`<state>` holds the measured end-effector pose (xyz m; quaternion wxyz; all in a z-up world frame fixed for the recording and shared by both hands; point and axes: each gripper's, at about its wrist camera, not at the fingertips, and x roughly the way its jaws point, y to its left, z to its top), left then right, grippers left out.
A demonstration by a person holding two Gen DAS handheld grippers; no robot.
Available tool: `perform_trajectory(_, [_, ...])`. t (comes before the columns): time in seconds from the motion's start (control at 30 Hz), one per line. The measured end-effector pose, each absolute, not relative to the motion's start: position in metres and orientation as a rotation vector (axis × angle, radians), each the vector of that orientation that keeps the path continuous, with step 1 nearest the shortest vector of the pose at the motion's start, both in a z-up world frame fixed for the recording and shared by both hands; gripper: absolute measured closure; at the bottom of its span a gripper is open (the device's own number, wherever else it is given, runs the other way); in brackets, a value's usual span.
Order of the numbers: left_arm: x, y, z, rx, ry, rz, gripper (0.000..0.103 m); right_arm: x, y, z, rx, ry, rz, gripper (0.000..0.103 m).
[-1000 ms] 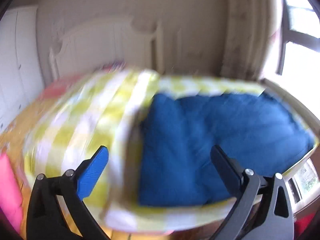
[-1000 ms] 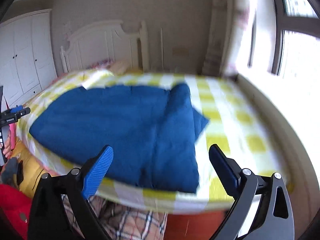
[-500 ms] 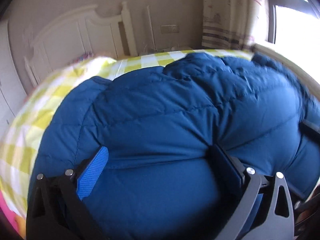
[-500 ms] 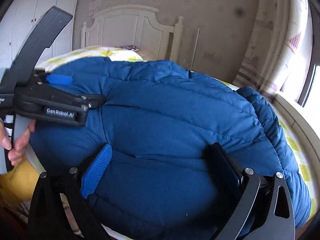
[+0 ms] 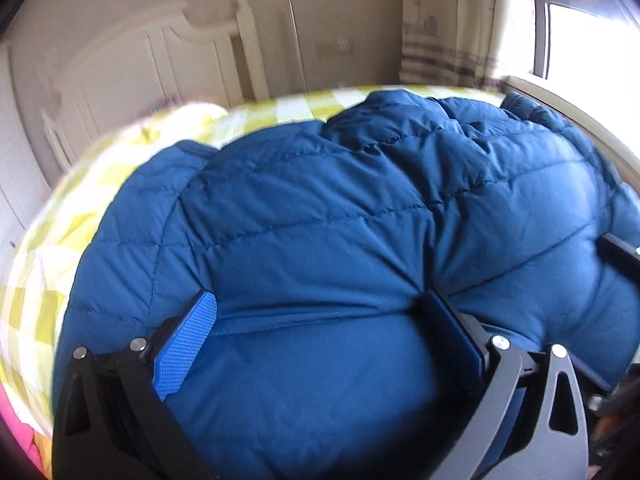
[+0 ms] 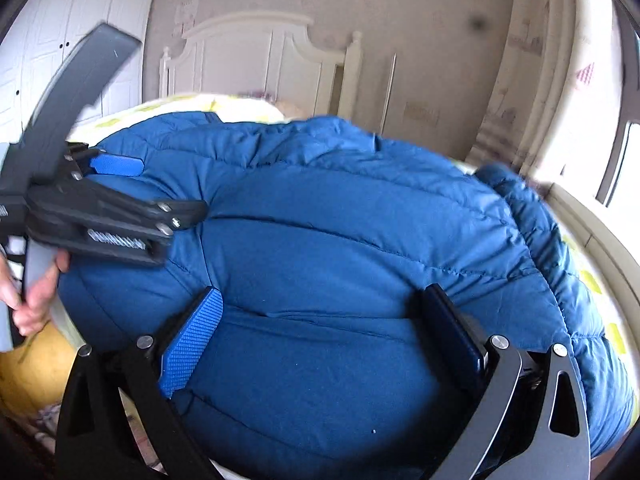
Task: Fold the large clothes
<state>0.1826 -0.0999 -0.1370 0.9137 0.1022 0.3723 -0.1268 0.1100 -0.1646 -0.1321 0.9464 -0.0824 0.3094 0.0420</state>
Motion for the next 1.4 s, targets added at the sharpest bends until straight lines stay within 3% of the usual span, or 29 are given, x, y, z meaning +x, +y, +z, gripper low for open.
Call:
perform_trajectory(0.07, [0.184, -0.084, -0.109, 0.127, 0.775, -0.33, 0.002, 0.11, -0.166, -0.113, -0.132, 0.69, 0.124, 0.006])
perform_trajectory(0.2, [0.204, -0.066, -0.061, 0.119, 0.627, -0.242, 0.002, 0.118, -0.177, -0.059, -0.129, 0.564, 0.095, 0.006])
perform_trajectory(0.3, [0.248, -0.072, -0.065, 0.179, 0.683, -0.164, 0.002, 0.167, -0.177, -0.041, -0.155, 0.575, 0.072, 0.006])
perform_trajectory(0.47, [0.298, -0.074, -0.13, 0.18, 0.833, -0.153, 0.002, 0.243, -0.189, -0.102, -0.097, 0.839, 0.085, 0.005])
perform_trajectory(1.4, [0.293, -0.067, -0.131, 0.131, 0.788, -0.161, 0.002, 0.241, -0.201, -0.103, -0.03, 0.818, 0.101, 0.005])
